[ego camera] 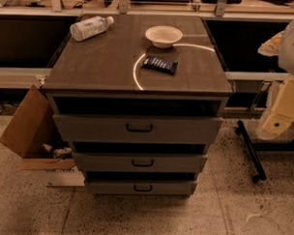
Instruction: Open top drawer
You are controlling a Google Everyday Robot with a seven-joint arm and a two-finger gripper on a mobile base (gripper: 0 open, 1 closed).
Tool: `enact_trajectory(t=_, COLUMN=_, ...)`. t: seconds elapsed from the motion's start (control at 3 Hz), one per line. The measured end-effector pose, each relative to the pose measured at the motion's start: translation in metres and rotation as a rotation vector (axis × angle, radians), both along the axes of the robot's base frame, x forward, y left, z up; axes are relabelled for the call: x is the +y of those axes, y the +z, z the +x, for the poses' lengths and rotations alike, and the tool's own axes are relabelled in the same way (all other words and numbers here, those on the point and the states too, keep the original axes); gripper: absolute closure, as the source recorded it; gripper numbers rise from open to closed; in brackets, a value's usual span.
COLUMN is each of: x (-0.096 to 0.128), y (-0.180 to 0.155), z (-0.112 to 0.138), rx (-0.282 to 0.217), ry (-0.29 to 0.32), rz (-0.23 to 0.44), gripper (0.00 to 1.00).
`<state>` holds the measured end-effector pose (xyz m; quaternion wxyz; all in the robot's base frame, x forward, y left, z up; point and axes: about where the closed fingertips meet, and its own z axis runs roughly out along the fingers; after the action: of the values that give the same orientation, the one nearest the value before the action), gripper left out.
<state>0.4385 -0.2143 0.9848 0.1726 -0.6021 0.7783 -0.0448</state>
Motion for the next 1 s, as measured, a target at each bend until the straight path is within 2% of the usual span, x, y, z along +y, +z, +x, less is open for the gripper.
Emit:
enact_trajectory(t=0.33, x=0.000, y=0.000, z=0.000, rx=0.000, ry=0.000, rz=0.000, gripper=0.00)
enact_trajectory(t=0.67, x=0.005, y=-0.010, z=0.005, rx=0.000, ry=0.040, rz=0.000, gripper=0.00)
enact_trajectory(t=1.0, x=0.021, y=-0.046, z=0.009, rx=0.005, ry=0.135, rz=0.033, gripper=0.00)
